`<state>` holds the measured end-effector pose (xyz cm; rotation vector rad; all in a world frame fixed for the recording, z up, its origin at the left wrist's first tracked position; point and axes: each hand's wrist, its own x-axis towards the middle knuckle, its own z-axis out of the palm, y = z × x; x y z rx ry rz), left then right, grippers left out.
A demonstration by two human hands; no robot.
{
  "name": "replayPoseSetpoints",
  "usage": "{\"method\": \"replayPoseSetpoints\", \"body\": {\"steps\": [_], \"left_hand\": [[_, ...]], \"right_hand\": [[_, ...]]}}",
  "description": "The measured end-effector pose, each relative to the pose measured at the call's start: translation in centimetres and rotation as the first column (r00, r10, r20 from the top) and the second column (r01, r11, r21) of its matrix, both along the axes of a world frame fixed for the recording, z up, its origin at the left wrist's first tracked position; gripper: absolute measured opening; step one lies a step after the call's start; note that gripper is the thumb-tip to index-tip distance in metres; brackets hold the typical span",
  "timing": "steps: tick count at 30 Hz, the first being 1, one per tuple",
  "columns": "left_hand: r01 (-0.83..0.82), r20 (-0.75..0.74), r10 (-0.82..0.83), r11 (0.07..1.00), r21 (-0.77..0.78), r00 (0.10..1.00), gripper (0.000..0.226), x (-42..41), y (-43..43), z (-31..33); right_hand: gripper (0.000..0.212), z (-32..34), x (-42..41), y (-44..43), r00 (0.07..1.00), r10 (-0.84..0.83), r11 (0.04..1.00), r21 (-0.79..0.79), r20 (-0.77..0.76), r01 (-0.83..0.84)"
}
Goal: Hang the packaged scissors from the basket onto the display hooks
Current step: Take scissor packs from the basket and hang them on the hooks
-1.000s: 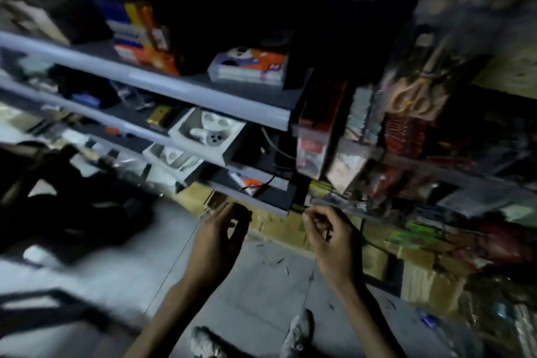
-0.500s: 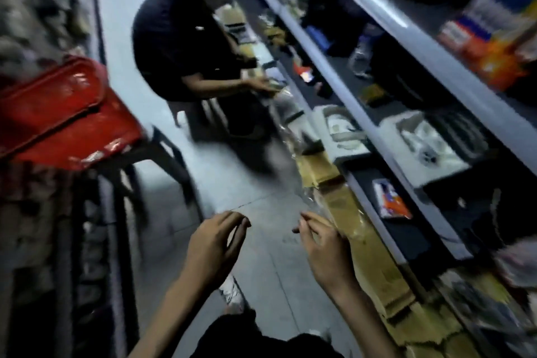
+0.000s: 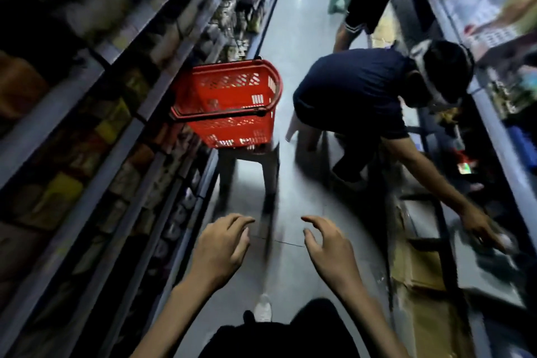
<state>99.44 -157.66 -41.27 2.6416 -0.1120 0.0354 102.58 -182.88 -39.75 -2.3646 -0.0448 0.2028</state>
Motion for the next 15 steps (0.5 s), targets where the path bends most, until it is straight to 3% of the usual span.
{"method": "replayPoseSetpoints", "body": {"steps": [4, 9, 15], "left_hand": [[-0.069, -0.024, 0.069, 0.998, -0.011, 0.997, 0.031, 3.8, 3.0, -1.3], [-0.148, -0.018, 0.148, 0.989, -0.018, 0.989, 0.040, 11.0, 5.4, -2.3], [-0.175, -0.007, 0.177, 0.978, 0.114, 0.984, 0.044, 23.0, 8.3, -4.4]], "right_hand": [[0.029, -0.7, 5.8, 2.2, 0.999, 0.028, 1.000, -0.008, -0.020, -0.028], [0.028, -2.3, 14.3, 4.3, 0.996, 0.084, 0.996, 0.010, -0.033, -0.084], [0.024, -3.7, 25.8, 7.5, 0.984, 0.162, 0.987, 0.021, -0.070, -0.161]]}}
